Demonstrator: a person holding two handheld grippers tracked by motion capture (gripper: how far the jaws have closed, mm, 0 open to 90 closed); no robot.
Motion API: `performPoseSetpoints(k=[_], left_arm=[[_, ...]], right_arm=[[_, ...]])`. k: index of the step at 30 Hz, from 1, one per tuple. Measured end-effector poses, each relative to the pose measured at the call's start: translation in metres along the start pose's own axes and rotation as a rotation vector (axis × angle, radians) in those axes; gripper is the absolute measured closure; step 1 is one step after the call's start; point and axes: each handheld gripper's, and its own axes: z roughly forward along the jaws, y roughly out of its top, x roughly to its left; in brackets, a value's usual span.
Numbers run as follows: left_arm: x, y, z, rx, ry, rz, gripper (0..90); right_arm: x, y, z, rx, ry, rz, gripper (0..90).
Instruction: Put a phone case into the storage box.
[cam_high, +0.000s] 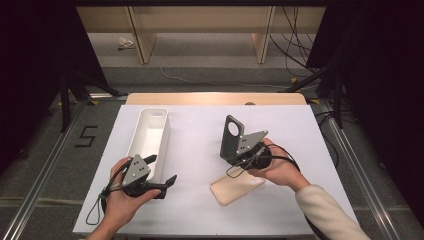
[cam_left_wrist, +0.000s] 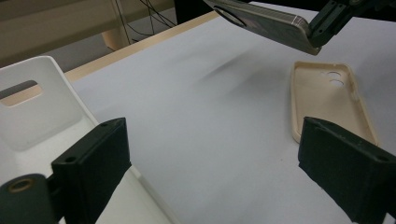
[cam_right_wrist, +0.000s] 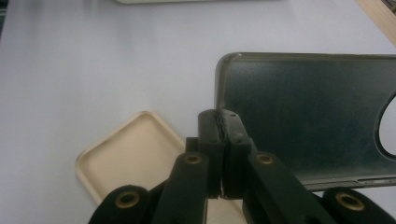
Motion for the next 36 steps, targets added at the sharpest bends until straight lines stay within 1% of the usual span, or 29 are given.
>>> performPoseSetpoints(k=[3, 9, 10, 11, 13, 18, 20, 22, 26, 33, 34, 36], left_arm=[[0.0, 0.0, 0.0, 0.002, 0.002, 0.002, 8.6], [0.001, 0.0, 0.0, 0.003, 0.004, -0.001, 8.6], [0.001, -0.001, 0.0, 0.002, 0.004, -0.002, 8.6], [0.001, -0.001, 0.0, 0.003, 0.004, -0.003, 8.6], [0.001, -0.001, 0.0, 0.002, 0.004, -0.003, 8.6], [0.0, -0.001, 0.001, 0.002, -0.002, -0.008, 8.9], [0.0, 0.0, 0.001, 0.001, -0.004, -0.012, 9.1], [0.0, 0.0, 0.002, 0.0, -0.003, -0.009, 9.1], [0.0, 0.002, 0.002, -0.002, -0.005, -0.016, 9.1], [0.0, 0.004, 0.004, 0.001, -0.004, -0.013, 9.2], [0.0, 0.005, 0.004, -0.001, -0.008, -0.023, 9.5], [-0.001, 0.008, 0.005, -0.003, -0.017, -0.028, 10.3]], right_arm=[[0.002, -0.003, -0.006, -0.015, 0.004, 0.003, 89.4], [0.008, -0.009, -0.014, -0.029, 0.005, 0.008, 89.4], [0.011, -0.011, -0.017, -0.034, 0.007, 0.015, 89.4], [0.011, -0.011, -0.017, -0.034, 0.007, 0.015, 89.4], [0.015, -0.014, -0.021, -0.04, 0.007, 0.007, 89.4], [0.022, -0.018, -0.027, -0.049, 0.011, 0.011, 89.4], [0.027, -0.02, -0.03, -0.049, 0.011, 0.005, 89.4], [0.03, -0.022, -0.031, -0.05, 0.012, -0.001, 89.4], [0.032, -0.023, -0.032, -0.053, 0.014, -0.001, 89.4], [0.032, -0.022, -0.033, -0.062, 0.011, -0.005, 89.4], [0.033, -0.021, -0.033, -0.065, 0.011, -0.005, 89.4], [0.033, -0.02, -0.032, -0.064, 0.01, -0.006, 89.4]])
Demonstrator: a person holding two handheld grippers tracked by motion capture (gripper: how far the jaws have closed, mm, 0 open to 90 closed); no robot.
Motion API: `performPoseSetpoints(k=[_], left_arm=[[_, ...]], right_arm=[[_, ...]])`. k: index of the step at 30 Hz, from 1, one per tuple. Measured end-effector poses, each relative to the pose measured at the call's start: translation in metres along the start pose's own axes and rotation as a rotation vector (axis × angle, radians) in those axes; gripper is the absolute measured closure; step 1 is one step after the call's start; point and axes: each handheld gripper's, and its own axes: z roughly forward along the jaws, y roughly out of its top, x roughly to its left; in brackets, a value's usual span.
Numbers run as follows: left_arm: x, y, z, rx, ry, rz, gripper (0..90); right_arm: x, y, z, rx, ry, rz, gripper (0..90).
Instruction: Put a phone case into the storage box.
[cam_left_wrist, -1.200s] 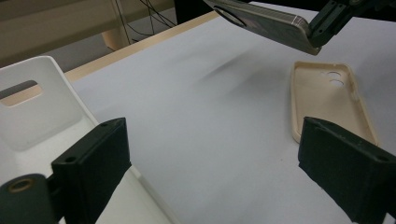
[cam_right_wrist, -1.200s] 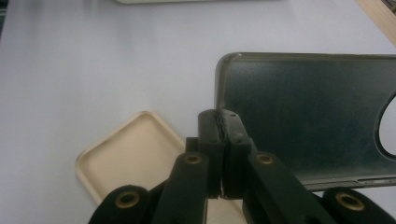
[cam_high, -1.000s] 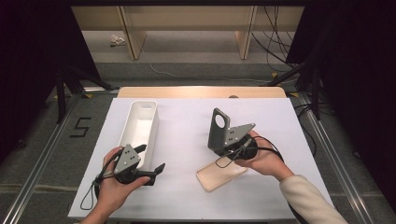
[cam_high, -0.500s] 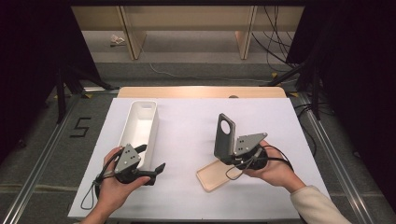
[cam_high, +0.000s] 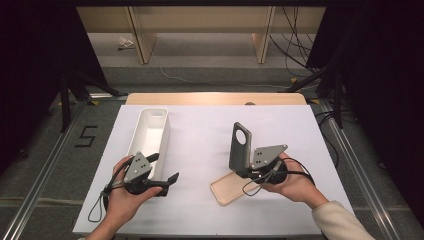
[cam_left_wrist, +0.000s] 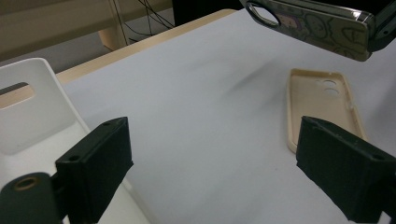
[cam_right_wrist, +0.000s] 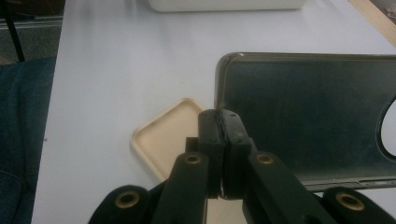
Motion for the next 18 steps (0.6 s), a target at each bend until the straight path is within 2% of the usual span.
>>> performPoseSetpoints(k=[6, 10, 18], left_arm=[[-0.001, 0.017, 0.009, 0.007, -0.026, 0.009, 11.1], [0.002, 0.032, 0.021, 0.018, -0.044, -0.025, 12.7], [0.004, 0.066, 0.046, 0.038, -0.092, -0.056, 14.4]], right_arm=[[0.002, 0.002, 0.004, 0.002, 0.007, -0.002, 89.4], [0.003, 0.003, 0.005, 0.003, 0.011, -0.005, 89.4], [0.005, 0.007, 0.005, -0.003, 0.006, -0.018, 89.4]])
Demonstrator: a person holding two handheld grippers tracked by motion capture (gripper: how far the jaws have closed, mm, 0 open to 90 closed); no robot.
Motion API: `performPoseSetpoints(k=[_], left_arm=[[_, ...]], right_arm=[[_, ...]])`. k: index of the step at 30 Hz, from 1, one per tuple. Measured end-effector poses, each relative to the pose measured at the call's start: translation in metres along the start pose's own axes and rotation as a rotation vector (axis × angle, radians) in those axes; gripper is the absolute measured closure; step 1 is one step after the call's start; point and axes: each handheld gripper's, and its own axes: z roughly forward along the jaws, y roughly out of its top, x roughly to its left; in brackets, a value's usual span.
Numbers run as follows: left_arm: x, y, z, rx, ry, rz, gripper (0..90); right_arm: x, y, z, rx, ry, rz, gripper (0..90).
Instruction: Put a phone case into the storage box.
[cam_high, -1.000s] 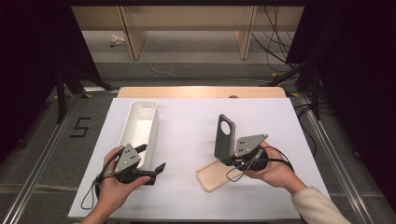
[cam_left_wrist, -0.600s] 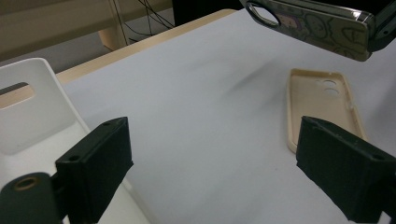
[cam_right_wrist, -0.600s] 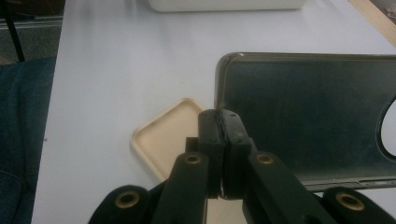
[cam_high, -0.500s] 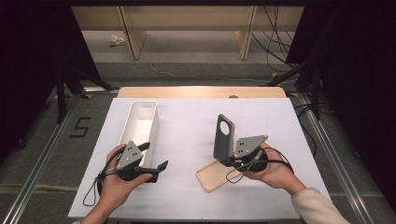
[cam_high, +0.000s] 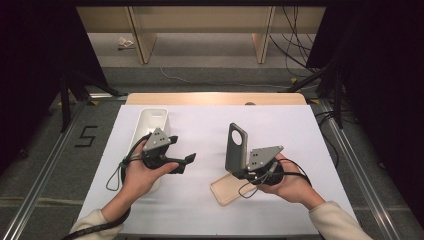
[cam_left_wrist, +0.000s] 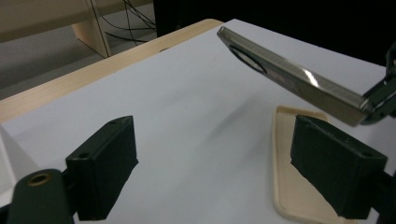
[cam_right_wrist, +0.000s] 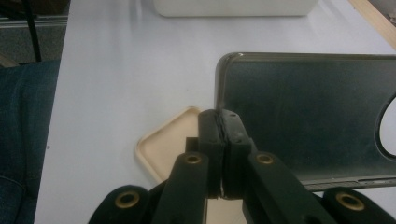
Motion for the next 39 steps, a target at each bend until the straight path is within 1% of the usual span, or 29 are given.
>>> performPoseSetpoints(k=[2, 5, 7, 9, 12, 17, 21, 23, 25, 26, 29, 31, 32, 34, 36, 37, 39], left_arm=[[0.0, 0.009, 0.006, 0.002, -0.011, -0.005, 14.9], [0.0, 0.022, 0.016, 0.029, -0.031, -0.006, 15.2], [-0.001, 0.029, 0.023, 0.043, -0.039, 0.002, 15.2], [-0.002, 0.035, 0.031, 0.053, -0.051, -0.011, 15.4], [-0.004, 0.042, 0.043, 0.081, -0.069, -0.023, 15.9], [-0.006, 0.053, 0.062, 0.122, -0.097, -0.056, 18.0], [-0.008, 0.058, 0.077, 0.164, -0.107, -0.088, 20.9], [-0.009, 0.06, 0.083, 0.185, -0.103, -0.11, 23.5], [-0.01, 0.061, 0.089, 0.202, -0.109, -0.12, 25.0], [-0.011, 0.062, 0.091, 0.216, -0.11, -0.119, 25.8], [-0.012, 0.063, 0.097, 0.243, -0.093, -0.142, 29.7], [-0.011, 0.064, 0.101, 0.251, -0.101, -0.166, 31.9], [-0.011, 0.065, 0.103, 0.258, -0.101, -0.175, 34.4], [-0.011, 0.066, 0.107, 0.274, -0.099, -0.181, 35.6], [-0.011, 0.067, 0.11, 0.289, -0.101, -0.197, 38.1], [-0.011, 0.067, 0.111, 0.296, -0.098, -0.206, 41.3], [-0.011, 0.067, 0.113, 0.317, -0.096, -0.22, 42.6]], right_arm=[[0.0, 0.001, 0.001, -0.001, 0.0, -0.003, 89.4], [0.001, 0.002, 0.002, -0.001, 0.004, -0.004, 89.4], [0.001, 0.003, 0.004, 0.0, 0.003, -0.007, 89.4], [0.002, 0.004, 0.005, 0.002, 0.007, -0.007, 89.4], [0.003, 0.005, 0.009, 0.008, 0.014, -0.016, 89.4], [0.005, 0.007, 0.012, 0.016, 0.019, -0.028, 89.4], [0.006, 0.008, 0.014, 0.016, 0.017, -0.033, 89.5], [0.005, 0.008, 0.013, 0.016, 0.017, -0.035, 89.4], [0.005, 0.008, 0.013, 0.015, 0.015, -0.033, 89.5], [0.005, 0.009, 0.013, 0.015, 0.013, -0.034, 89.5], [0.005, 0.009, 0.013, 0.014, 0.014, -0.035, 89.4], [0.006, 0.009, 0.013, 0.014, 0.014, -0.036, 89.5], [0.006, 0.01, 0.013, 0.015, 0.012, -0.04, 89.5], [0.007, 0.01, 0.013, 0.016, 0.012, -0.042, 89.5], [0.007, 0.01, 0.013, 0.016, 0.01, -0.043, 89.5], [0.007, 0.01, 0.013, 0.015, 0.012, -0.043, 89.4], [0.007, 0.01, 0.013, 0.015, 0.01, -0.043, 89.4]])
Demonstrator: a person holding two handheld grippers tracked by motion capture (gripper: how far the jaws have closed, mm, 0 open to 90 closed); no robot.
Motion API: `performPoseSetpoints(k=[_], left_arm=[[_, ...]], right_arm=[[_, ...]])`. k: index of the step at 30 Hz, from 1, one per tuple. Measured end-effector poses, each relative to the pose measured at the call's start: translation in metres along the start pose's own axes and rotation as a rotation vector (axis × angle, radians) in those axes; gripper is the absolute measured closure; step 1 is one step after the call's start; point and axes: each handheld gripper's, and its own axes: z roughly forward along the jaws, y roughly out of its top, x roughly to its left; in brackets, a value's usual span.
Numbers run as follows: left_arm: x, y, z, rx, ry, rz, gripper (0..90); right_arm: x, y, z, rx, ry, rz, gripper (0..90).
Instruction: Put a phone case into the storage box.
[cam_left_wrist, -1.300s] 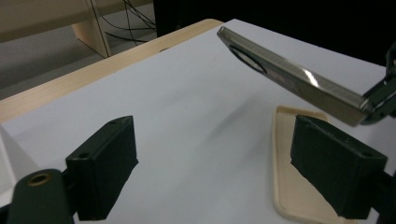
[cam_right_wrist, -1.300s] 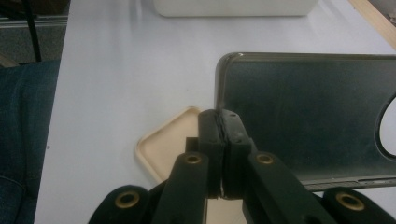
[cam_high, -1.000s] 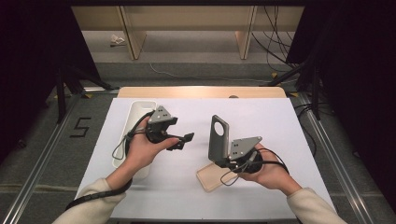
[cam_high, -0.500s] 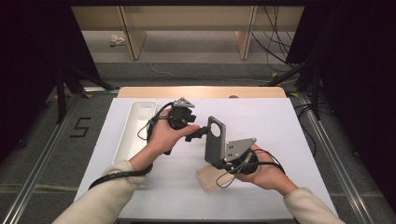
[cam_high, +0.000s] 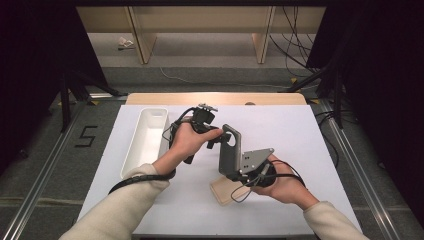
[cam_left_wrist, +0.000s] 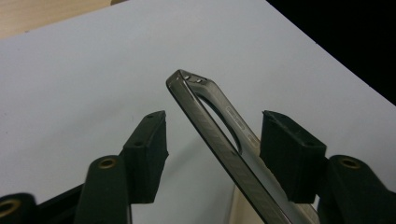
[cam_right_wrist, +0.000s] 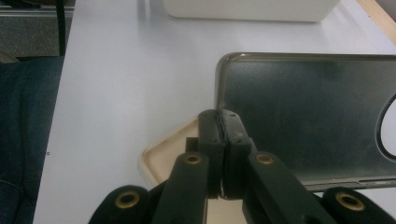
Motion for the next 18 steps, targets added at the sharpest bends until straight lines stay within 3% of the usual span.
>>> performPoseSetpoints(k=[2, 5, 9, 18], left_arm=[[0.001, 0.0, 0.002, 0.024, -0.002, -0.012, 45.6], [0.004, 0.001, 0.005, 0.019, -0.012, -0.061, 53.2], [0.005, 0.001, 0.006, 0.02, -0.019, -0.085, 63.7], [-0.007, 0.003, 0.0, -0.036, -0.084, -0.165, 75.4]], right_arm=[[0.0, 0.0, 0.0, 0.003, -0.001, 0.0, 89.4], [0.001, 0.0, 0.001, 0.008, 0.001, -0.006, 89.4], [0.001, 0.0, 0.002, 0.012, 0.002, -0.009, 89.4], [0.001, -0.001, 0.007, 0.031, 0.006, -0.014, 89.5]])
